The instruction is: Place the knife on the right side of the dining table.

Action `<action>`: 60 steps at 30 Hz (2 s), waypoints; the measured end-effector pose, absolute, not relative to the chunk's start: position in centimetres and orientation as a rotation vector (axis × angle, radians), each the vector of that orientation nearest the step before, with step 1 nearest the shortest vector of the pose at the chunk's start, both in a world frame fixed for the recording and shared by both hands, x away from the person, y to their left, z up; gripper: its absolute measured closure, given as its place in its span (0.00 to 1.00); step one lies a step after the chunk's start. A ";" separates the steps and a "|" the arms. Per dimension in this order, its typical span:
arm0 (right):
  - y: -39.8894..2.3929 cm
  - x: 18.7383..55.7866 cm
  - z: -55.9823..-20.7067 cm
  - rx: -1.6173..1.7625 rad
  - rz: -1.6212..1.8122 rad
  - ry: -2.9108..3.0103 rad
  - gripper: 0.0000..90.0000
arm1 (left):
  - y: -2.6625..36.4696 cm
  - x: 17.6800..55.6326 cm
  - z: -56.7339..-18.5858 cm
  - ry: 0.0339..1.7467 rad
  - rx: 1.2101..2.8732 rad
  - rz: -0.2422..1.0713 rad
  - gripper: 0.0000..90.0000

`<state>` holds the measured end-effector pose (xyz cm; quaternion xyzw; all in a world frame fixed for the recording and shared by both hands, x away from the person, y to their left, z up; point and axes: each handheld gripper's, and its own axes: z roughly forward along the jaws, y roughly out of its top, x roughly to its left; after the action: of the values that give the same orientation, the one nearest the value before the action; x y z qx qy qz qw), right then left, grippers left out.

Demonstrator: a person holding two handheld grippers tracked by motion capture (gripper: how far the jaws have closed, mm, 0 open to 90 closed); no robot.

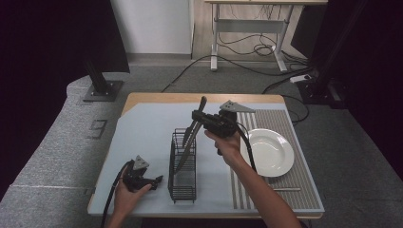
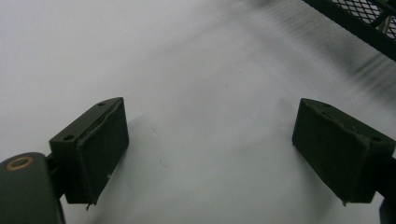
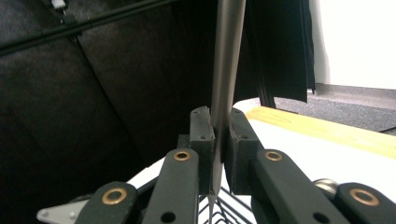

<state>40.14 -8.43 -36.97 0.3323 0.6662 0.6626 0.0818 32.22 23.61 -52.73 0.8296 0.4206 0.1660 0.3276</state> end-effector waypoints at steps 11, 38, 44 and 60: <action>-12.1 39.7 -34.0 0.984 2.027 1.852 0.93 | 23.6 32.2 -52.7 1.102 2.171 0.435 0.11; -17.4 41.7 -37.6 1.135 1.835 1.789 0.93 | 23.6 32.2 -52.7 1.103 2.170 0.434 0.11; -17.4 42.7 -38.6 1.140 1.804 1.783 0.93 | 23.6 32.2 -52.7 1.102 2.172 0.433 0.11; -18.6 45.6 -41.2 1.231 1.694 1.758 0.93 | 23.6 32.2 -52.7 1.101 2.172 0.436 0.11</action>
<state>45.59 -18.57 -41.20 0.4409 0.6296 0.6068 0.2023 32.24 23.62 -52.73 0.8296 0.4204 0.1663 0.3276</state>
